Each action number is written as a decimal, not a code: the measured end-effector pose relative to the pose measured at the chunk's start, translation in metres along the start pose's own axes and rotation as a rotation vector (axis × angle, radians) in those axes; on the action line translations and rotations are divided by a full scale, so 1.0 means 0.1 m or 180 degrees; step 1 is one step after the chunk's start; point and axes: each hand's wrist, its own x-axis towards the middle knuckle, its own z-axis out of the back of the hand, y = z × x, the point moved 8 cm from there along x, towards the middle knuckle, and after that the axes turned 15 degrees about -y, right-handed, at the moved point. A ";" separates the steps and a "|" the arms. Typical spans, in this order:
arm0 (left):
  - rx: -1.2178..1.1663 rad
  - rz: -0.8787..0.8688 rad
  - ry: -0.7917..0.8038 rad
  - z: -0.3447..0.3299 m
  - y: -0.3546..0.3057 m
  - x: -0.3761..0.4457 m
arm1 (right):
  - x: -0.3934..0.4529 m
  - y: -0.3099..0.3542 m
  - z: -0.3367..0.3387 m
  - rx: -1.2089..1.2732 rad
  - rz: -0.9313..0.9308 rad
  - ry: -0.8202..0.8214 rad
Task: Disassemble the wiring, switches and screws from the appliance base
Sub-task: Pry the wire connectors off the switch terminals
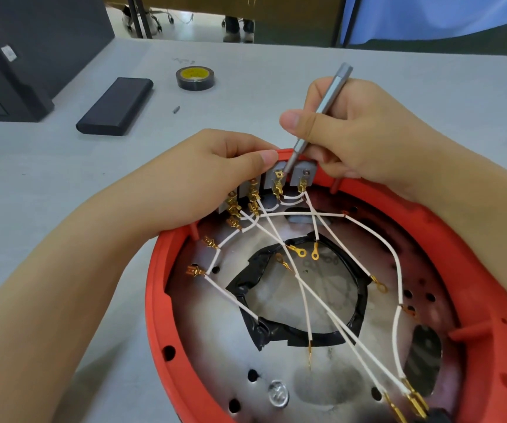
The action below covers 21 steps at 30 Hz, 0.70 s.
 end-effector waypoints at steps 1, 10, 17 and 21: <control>0.0003 0.0007 0.0008 0.00 0.00 0.00 | -0.01 0.00 0.02 -0.0007 0.0060 -0.0067; 0.0015 -0.0028 0.0033 -0.01 -0.01 -0.01 | -0.06 0.00 0.05 -0.0181 0.0284 -0.0232; 0.0065 -0.0033 0.0007 0.01 0.00 0.00 | -0.07 -0.02 0.09 0.0245 0.0110 -0.0280; 0.0074 -0.0039 0.0033 0.00 -0.01 -0.01 | -0.08 0.00 0.08 0.0126 0.0171 -0.0272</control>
